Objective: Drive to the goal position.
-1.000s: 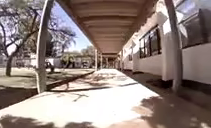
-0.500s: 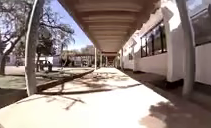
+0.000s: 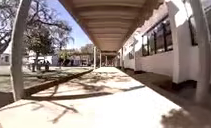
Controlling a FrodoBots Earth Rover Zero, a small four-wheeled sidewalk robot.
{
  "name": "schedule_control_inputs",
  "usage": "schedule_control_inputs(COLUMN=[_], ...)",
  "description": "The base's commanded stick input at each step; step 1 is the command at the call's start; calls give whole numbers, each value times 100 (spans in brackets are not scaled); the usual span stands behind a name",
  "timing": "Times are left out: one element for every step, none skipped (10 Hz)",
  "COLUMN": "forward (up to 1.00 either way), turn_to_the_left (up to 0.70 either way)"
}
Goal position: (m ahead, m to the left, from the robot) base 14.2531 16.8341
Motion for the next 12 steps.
schedule_control_inputs(forward=[70, 70, 70, 70, 70, 70, 70, 70, 70, 70, 70, 70], turn_to_the_left=[0, 0, 0, 0, 0, 0, 0, 0, 0, 0, 0, 0])
